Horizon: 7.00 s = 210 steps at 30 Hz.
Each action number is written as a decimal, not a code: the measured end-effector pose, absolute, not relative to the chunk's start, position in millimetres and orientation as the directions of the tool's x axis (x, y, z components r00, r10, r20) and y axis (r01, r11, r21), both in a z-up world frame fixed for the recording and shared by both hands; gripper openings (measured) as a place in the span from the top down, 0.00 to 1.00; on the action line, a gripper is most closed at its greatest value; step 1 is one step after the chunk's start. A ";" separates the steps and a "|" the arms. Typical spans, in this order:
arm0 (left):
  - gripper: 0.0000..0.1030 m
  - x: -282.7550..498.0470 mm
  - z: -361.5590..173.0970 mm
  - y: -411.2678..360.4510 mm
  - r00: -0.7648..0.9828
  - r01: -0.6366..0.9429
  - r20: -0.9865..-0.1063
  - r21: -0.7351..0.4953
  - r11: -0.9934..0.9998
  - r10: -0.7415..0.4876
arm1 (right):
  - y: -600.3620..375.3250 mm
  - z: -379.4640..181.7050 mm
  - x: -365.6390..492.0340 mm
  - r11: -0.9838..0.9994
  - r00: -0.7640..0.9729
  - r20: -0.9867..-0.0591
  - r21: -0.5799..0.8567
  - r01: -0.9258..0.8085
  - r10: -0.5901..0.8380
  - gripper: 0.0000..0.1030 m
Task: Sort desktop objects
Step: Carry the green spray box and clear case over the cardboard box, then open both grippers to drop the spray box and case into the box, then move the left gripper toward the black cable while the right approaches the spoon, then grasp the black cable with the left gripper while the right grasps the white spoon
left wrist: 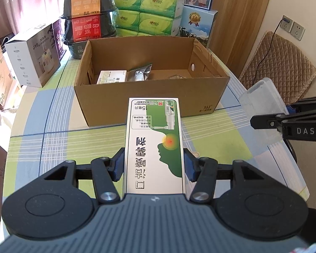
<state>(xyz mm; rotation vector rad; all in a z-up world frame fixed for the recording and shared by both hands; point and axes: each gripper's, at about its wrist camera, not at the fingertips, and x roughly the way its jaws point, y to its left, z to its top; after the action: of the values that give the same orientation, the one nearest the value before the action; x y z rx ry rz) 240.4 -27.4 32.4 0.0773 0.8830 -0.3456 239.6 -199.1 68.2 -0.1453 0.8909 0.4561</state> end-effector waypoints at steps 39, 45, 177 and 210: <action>0.51 460.1 29.6 -47.7 0.600 0.317 -0.748 -0.102 0.943 -0.283 | -159.2 55.1 427.5 0.904 0.567 -0.777 0.006 -0.427 0.273 0.72; 0.48 467.1 23.8 -41.1 0.614 0.279 -0.732 -0.149 0.949 -0.295 | -155.4 42.2 434.3 0.907 0.558 -0.784 0.013 -0.421 0.271 0.72; 0.94 245.3 -92.4 16.5 0.504 0.153 -0.834 -0.171 0.973 -0.225 | -147.1 -57.2 267.3 0.670 0.363 -0.842 -0.002 -0.742 0.400 0.41; 0.94 283.4 -90.0 20.8 0.488 0.276 -0.833 -0.136 0.951 -0.261 | -85.9 -99.8 289.5 0.657 0.328 -0.862 0.007 -0.754 0.386 1.00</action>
<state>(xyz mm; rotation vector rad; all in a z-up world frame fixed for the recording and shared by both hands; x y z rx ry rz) 283.4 20.8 -90.0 0.0166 1.0092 -0.3265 289.5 -85.9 -99.8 -0.4370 0.9769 0.7776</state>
